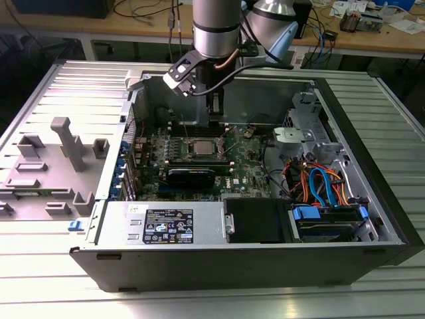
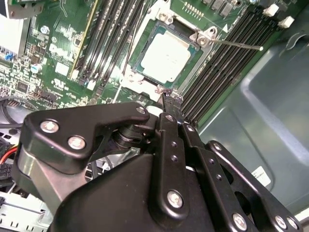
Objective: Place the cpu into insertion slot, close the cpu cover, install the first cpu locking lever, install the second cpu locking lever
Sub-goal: 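Close the cpu cover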
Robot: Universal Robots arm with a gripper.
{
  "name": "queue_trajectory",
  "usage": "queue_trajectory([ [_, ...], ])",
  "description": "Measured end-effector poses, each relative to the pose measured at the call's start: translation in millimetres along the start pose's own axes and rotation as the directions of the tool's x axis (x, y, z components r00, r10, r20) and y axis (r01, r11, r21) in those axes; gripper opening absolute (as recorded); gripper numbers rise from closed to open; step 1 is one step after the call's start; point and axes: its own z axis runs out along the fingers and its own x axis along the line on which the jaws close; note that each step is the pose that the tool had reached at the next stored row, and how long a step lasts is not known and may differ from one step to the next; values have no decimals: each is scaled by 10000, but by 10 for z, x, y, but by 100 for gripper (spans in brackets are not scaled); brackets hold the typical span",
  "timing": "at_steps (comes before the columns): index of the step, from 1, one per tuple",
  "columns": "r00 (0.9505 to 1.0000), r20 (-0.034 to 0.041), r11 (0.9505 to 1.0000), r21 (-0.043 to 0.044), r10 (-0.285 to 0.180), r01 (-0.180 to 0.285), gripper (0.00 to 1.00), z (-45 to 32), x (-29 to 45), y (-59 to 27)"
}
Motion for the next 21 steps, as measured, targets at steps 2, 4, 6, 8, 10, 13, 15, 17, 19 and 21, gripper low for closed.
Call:
queue_trajectory([
  [2, 10000, 1, 10000, 0, 1, -1, 11, 0, 0, 8],
  [4, 10000, 0, 10000, 0, 0, 0, 11, 0, 0, 9],
  [6, 10000, 2, 10000, 1, -2, 2, 11, -31, 3, 11],
  [8, 10000, 1, 10000, 0, -2, 2, 11, -46, 4, 14],
  [10, 10000, 2, 10000, 0, -1, 1, 11, -45, 4, 54],
  [13, 10000, 2, 10000, 0, 0, 0, 11, -41, 3, 136],
  [15, 10000, 2, 10000, 1, -1, 1, 11, -40, 3, 164],
  [17, 10000, 2, 10000, 2, -1, 1, 11, -37, 3, 214],
  [19, 10000, 2, 10000, 2, -1, 1, 11, -36, 3, 235],
  [21, 10000, 1, 10000, 3, -1, 1, 11, -34, 3, 275],
])
